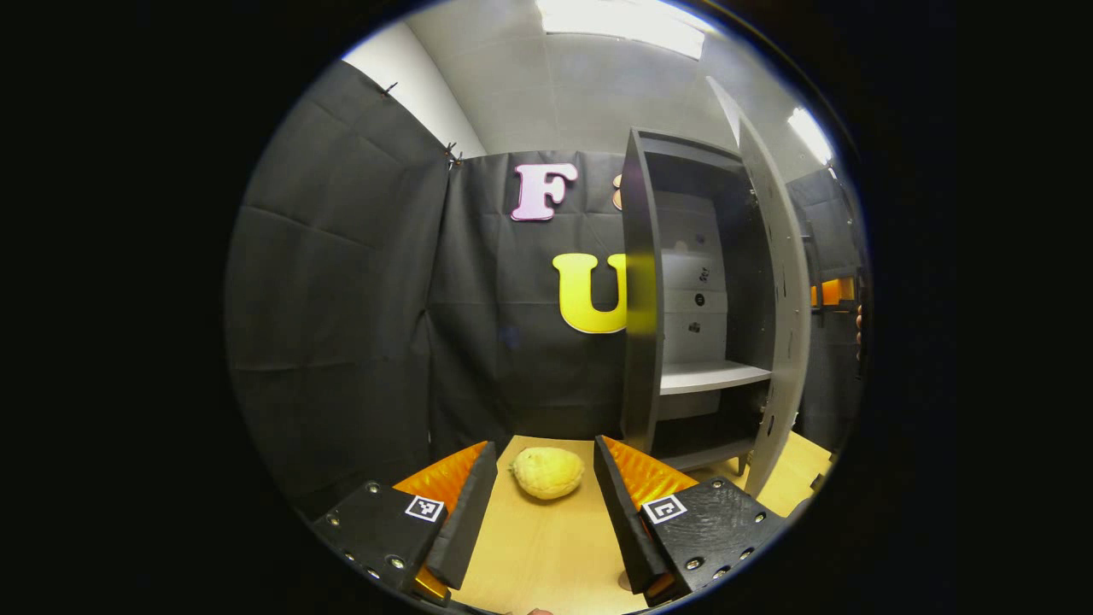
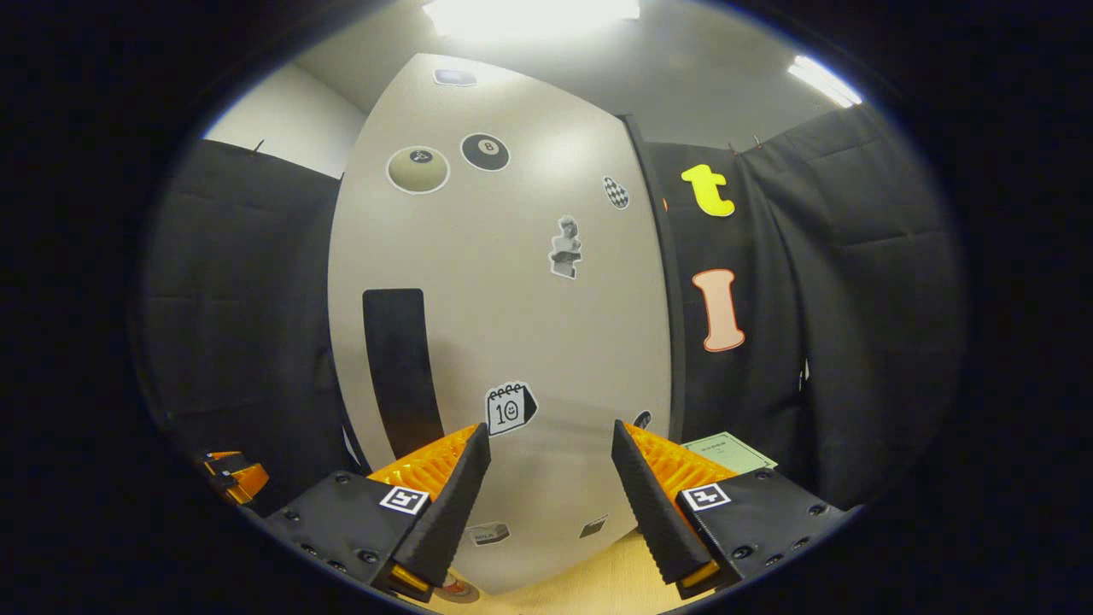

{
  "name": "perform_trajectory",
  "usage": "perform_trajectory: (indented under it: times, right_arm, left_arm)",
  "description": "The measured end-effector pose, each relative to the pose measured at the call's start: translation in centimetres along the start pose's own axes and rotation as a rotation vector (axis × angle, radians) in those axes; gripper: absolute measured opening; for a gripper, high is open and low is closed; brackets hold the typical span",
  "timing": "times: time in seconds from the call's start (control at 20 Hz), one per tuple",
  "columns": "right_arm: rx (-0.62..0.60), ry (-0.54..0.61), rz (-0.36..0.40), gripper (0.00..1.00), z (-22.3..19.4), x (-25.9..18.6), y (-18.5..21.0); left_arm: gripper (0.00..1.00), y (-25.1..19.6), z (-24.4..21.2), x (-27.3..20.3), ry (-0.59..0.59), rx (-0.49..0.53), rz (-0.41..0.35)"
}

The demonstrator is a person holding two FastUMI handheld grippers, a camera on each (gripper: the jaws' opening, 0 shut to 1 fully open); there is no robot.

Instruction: Open the cabinet door with the right hand, grasp the bottle in the cabinet with the left hand and place it on the coaster, then close the cabinet door with the right hand.

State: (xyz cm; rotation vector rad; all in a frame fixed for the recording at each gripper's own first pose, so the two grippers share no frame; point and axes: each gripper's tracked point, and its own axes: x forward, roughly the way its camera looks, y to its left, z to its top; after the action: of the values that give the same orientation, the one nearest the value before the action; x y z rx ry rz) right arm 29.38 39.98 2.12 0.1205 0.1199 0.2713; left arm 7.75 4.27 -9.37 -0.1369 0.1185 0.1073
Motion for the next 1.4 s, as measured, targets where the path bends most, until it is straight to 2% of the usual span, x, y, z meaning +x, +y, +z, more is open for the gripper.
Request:
perform_trajectory:
  times: [0.15, 0.3, 0.4, 0.45, 0.75, 0.8, 0.95, 1.0, 1.25, 1.4]
  right_arm:
    - [-0.021, 0.006, 0.041, 0.92, -0.5, 1.8, 3.0]
    - [-0.053, 0.006, 0.051, 0.92, -1.1, 3.9, 5.5]
    - [-0.066, 0.003, 0.05, 0.92, -1.0, 5.0, 6.1]
    - [-0.07, 0.005, 0.05, 0.92, -1.1, 5.5, 6.3]
    - [-0.062, 0.015, 0.058, 0.92, -0.4, 7.3, 6.8]
    - [-0.051, 0.011, 0.063, 0.86, -0.1, 7.0, 6.6]
    - [-0.065, -0.008, 0.061, 0.85, 0.7, 5.1, 4.6]
    - [-0.075, -0.008, 0.062, 0.96, 0.8, 3.9, 3.9]
    - [-0.117, -0.031, 0.057, 0.96, 1.4, -1.8, -1.0]
    - [-0.12, -0.039, 0.047, 0.96, 1.7, -4.4, -4.2]
  left_arm:
    - [0.64, 1.9, -0.3, -0.5, -0.003, -0.007, 0.025]
    - [0.66, 4.9, -0.4, -1.7, 0.003, -0.012, 0.049]
    - [0.64, 5.1, -0.4, -2.1, 0.004, -0.016, 0.059]
    - [0.66, 5.2, -0.5, -2.0, 0.004, -0.016, 0.063]
    - [0.66, 4.2, 0.4, -2.4, -0.005, -0.017, 0.058]
    - [0.66, 3.7, 0.7, -2.5, -0.007, -0.013, 0.054]
    - [0.64, 1.6, 1.9, -2.5, -0.016, 0.003, 0.042]
    - [0.66, 0.6, 2.4, -2.5, -0.022, 0.003, 0.039]
    - [0.64, -5.7, 4.7, -2.6, -0.048, 0.013, 0.009]
    - [0.66, -10.0, 6.4, -2.9, -0.066, 0.021, -0.014]
